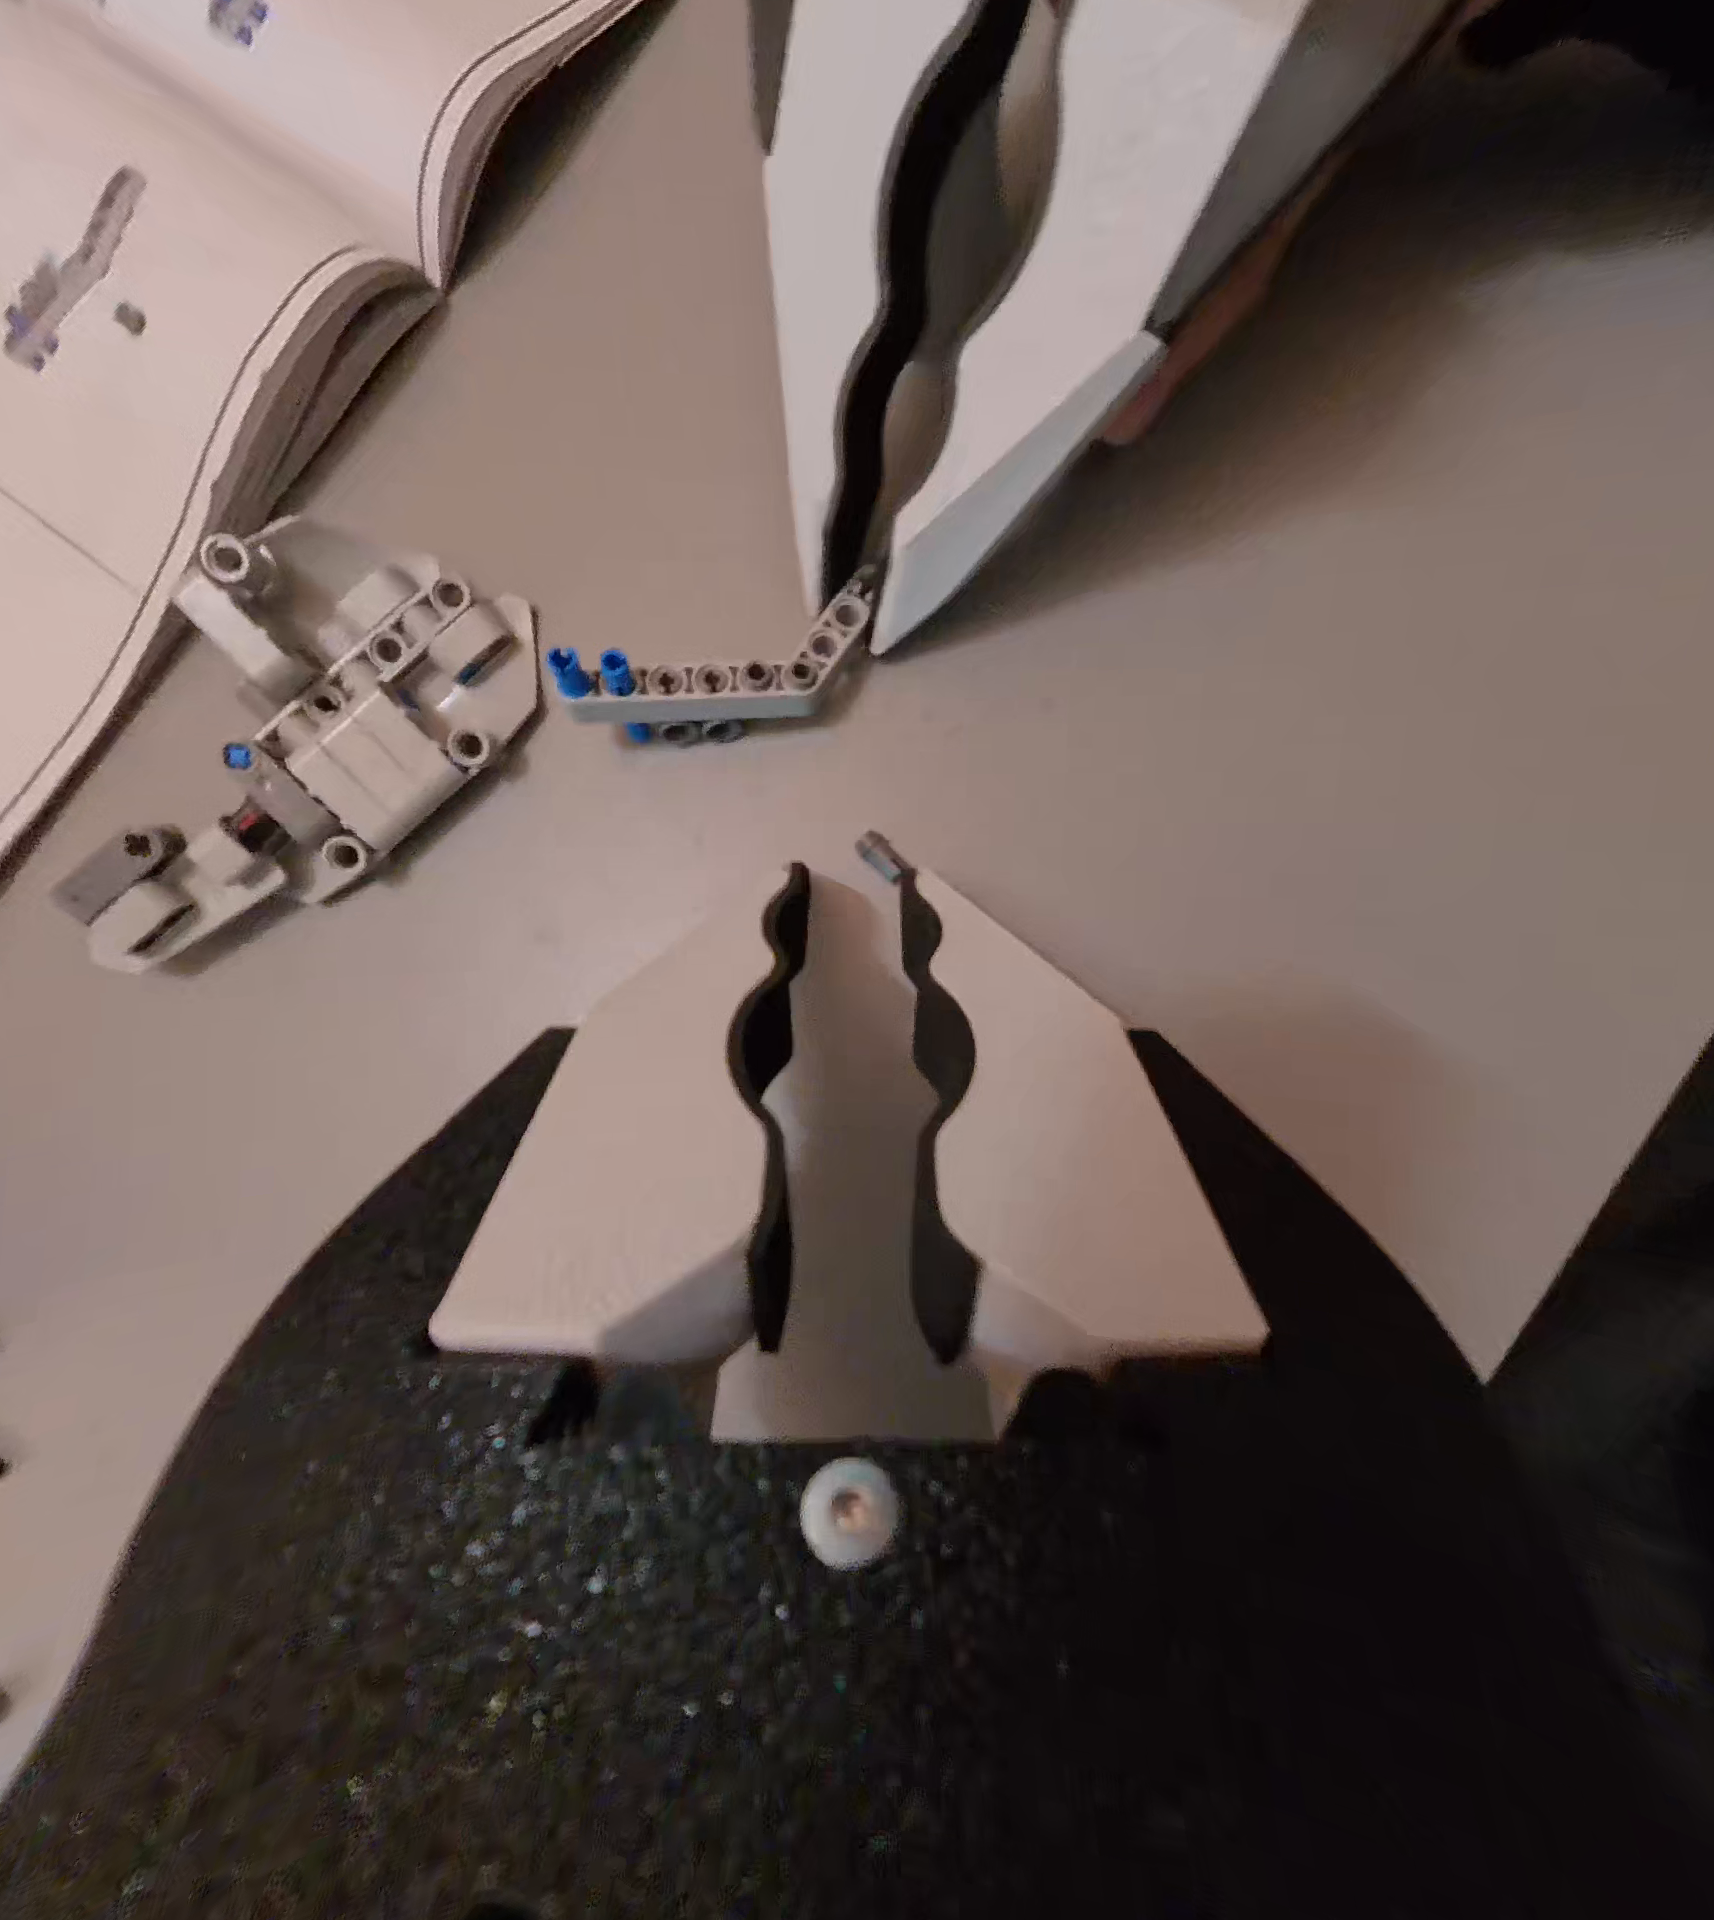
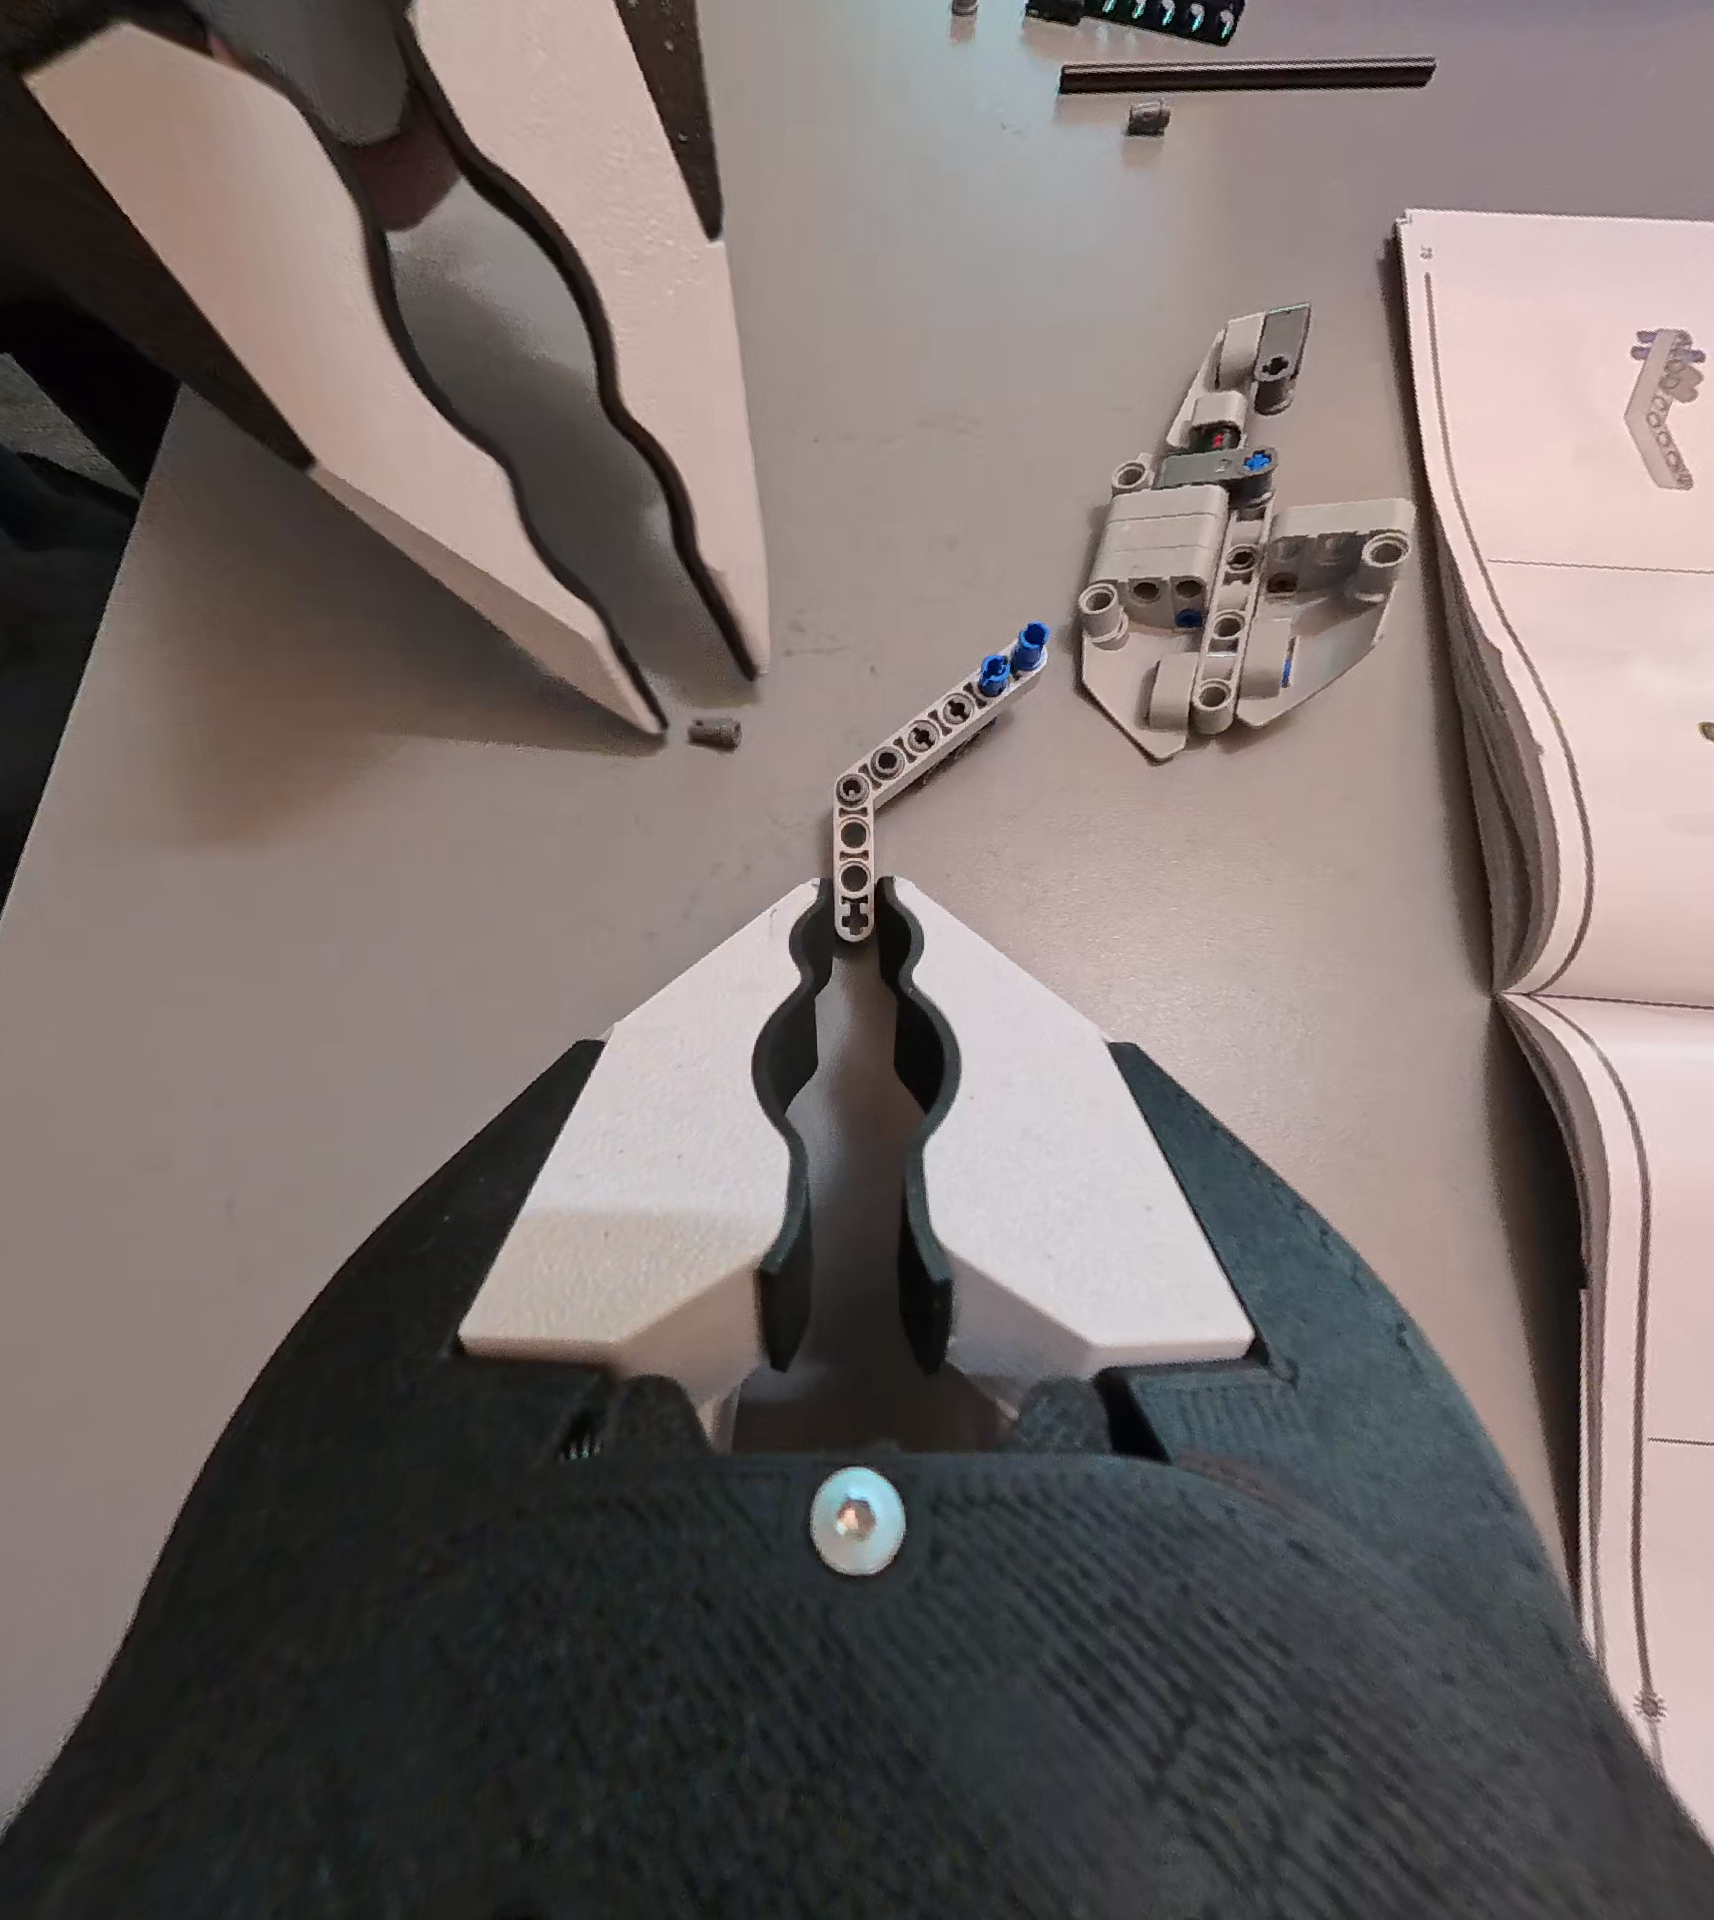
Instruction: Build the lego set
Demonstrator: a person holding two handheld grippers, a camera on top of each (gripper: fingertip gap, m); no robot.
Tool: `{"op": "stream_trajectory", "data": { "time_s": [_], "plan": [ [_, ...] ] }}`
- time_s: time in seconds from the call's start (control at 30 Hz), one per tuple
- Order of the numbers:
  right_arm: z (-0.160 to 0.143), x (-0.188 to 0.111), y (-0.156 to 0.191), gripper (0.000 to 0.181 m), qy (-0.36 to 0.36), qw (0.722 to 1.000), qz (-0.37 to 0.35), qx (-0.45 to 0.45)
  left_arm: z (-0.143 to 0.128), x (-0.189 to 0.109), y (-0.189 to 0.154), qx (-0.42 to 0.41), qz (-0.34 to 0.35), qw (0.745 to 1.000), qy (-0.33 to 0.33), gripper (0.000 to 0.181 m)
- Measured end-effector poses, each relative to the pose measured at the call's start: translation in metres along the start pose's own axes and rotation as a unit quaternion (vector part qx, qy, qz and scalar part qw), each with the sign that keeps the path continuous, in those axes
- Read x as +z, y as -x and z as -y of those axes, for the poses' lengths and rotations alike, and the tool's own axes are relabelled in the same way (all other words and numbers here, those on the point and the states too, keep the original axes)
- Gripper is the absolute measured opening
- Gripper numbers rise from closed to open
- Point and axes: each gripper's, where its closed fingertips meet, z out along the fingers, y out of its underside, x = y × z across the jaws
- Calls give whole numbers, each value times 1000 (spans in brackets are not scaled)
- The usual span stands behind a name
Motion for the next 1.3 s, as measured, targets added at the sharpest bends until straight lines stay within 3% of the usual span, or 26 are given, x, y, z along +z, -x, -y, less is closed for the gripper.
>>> {"op": "stream_trajectory", "data": {
  "time_s": [0.23, 0.43, 0.7, 0.8, 0.9, 0.97, 1.07, 1.2, 1.3],
  "plan": [
    [0, -5, 5, 29, -10, 1000, 10, 15, 3, 4, -5, -19, -38, 999, -29, 0],
    [17, -27, 10, 17, -72, 997, -8, -12, 8, 0, -6, -61, -70, 994, -56, 8],
    [21, -28, 16, 17, -36, 998, -35, -22, 3, 3, 0, -23, -44, 998, -29, 1],
    [16, -29, 14, 17, -28, 998, -48, 33, 19, -4, -1, -14, -68, 992, -105, 1],
    [25, -34, 22, 20, -83, 994, -17, 73, 50, -27, -3, 19, -90, 968, -233, 1],
    [41, -42, 31, 25, -149, 982, 41, 107, 71, -48, -9, 72, -94, 937, -328, 1],
    [63, -61, 37, 24, -265, 942, 127, 163, 89, -70, -16, 111, -106, 896, -416, 1],
    [85, -84, 35, 13, -384, 863, 217, 246, 100, -77, -12, 124, -83, 874, -462, 1],
    [88, -84, 33, 12, -399, 841, 235, 279, 102, -76, -12, 163, -58, 875, -452, 1]
  ]
}}
